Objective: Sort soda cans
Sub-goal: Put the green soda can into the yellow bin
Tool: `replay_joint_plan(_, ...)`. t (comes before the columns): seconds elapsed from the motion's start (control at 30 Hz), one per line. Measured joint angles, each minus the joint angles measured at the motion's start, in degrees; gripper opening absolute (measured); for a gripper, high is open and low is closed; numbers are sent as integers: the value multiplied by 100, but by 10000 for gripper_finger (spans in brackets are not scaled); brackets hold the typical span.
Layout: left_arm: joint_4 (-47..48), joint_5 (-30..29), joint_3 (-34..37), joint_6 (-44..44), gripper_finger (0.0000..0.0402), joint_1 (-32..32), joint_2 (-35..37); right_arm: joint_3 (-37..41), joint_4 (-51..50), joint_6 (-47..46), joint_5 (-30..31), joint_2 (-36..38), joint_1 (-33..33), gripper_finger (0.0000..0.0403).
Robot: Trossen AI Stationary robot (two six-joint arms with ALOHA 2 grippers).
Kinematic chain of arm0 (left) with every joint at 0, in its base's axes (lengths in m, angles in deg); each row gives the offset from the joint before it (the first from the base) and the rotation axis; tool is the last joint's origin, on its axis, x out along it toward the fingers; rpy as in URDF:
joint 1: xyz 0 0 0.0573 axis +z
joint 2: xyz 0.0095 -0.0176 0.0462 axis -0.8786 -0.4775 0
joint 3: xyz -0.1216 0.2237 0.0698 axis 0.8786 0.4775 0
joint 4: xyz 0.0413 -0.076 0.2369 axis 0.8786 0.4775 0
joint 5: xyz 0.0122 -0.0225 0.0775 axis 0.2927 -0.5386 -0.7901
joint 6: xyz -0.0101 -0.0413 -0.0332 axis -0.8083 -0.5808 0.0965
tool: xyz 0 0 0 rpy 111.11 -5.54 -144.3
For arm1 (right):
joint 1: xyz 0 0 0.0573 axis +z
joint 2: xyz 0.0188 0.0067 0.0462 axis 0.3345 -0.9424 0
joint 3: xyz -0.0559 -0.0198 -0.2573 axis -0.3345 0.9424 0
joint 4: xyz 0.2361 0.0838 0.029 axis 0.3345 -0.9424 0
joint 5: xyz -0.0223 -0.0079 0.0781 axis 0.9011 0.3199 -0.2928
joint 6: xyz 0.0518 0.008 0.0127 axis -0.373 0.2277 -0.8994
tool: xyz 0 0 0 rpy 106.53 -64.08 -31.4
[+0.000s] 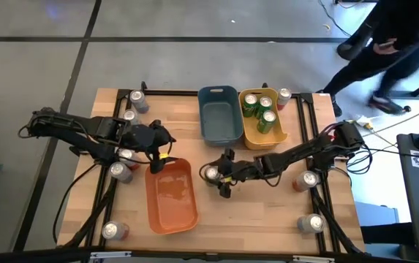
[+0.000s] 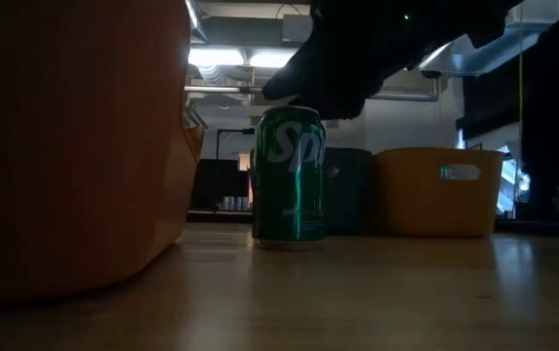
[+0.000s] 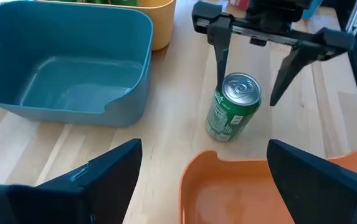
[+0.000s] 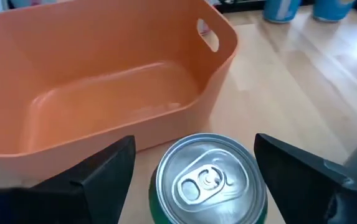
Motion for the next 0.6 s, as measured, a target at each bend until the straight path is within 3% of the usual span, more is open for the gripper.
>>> replay_joint_plan(0.27,-108,-1,38,63,333,0,2,2,-153,-29,372,-166,15,325)
replay_joint_plan(0.6,-203,-2,38,155,333,0,2,-17,-180,-43,373,-285,13,325)
